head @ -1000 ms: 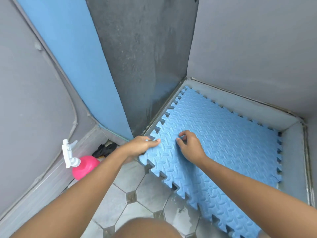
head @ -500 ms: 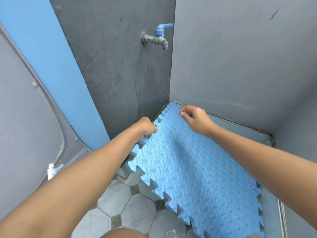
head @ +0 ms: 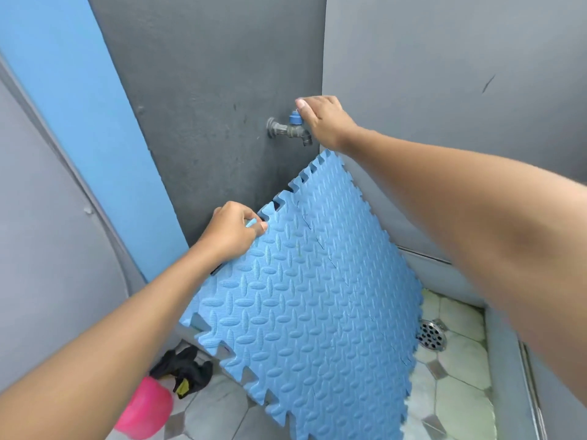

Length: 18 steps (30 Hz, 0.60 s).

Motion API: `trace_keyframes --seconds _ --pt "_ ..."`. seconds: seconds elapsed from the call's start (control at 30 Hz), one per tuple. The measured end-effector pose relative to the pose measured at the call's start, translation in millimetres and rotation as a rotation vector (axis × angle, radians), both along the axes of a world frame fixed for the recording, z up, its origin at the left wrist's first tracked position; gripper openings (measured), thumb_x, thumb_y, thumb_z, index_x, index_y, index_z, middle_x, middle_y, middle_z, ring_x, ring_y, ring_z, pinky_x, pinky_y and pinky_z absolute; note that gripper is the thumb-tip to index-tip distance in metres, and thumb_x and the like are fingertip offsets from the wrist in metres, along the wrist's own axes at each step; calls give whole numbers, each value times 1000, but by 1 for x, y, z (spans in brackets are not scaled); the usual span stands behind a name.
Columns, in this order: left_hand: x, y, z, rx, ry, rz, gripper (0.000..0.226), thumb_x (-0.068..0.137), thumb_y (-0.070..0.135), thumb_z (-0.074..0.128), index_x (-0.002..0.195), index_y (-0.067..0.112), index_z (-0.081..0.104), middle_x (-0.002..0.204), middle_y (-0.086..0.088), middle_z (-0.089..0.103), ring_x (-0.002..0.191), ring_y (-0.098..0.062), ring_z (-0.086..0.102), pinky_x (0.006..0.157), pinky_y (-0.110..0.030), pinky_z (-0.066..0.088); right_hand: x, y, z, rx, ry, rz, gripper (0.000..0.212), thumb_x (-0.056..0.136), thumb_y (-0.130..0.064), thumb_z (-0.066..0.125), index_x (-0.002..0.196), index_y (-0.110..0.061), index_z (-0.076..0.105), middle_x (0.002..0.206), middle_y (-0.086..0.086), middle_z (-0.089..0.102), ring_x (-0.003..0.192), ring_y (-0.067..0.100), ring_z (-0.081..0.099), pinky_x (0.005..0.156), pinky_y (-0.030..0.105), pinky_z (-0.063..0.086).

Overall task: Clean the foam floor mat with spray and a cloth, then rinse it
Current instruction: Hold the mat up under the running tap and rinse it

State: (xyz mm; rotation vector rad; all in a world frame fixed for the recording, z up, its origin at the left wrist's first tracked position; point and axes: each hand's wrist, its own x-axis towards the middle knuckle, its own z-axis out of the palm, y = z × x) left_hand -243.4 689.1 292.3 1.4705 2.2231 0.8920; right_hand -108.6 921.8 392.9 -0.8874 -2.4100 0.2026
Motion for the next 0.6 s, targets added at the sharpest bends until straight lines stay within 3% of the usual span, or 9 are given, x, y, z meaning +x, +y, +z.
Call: trace_keyframes --seconds 0.07,0.17,0.33,0.43,0.6 --pt "-3 1 8 13 27 4 15 96 33 71 87 23 75 118 -9 70 135 -23 51 97 -36 45 -1 0 -4 18 62 18 40 109 -32 24 69 -36 26 70 -15 35 87 15 35 99 34 34" --pt "-5 1 16 35 74 22 17 96 33 71 93 18 78 117 -12 71 135 -24 50 90 -32 42 1 -1 -4 7 99 41 40 109 -32 28 70 -37 29 74 -19 38 92 12 37 90 26 26" --pt "-4 -1 19 36 76 36 16 96 31 71 94 17 79 124 -14 70 137 -24 49 92 -32 42 1 8 -6 -54 52 14 32 105 -49 24 90 -31 46 100 -10 51 116 19 46 106 31 26" --pt "-2 -2 21 45 70 45 16 96 30 72 94 15 79 123 -14 70 135 -24 52 92 -31 42 2 9 -9 -115 86 -32 43 97 -66 26 99 -32 53 111 -6 53 119 22 38 101 32 28" --pt "1 -2 26 42 67 45 17 94 29 74 93 13 80 121 -12 71 131 -24 56 93 -29 41 3 0 -11 -194 202 -57 41 99 -62 39 100 -26 57 111 -6 48 113 19 36 93 32 35"
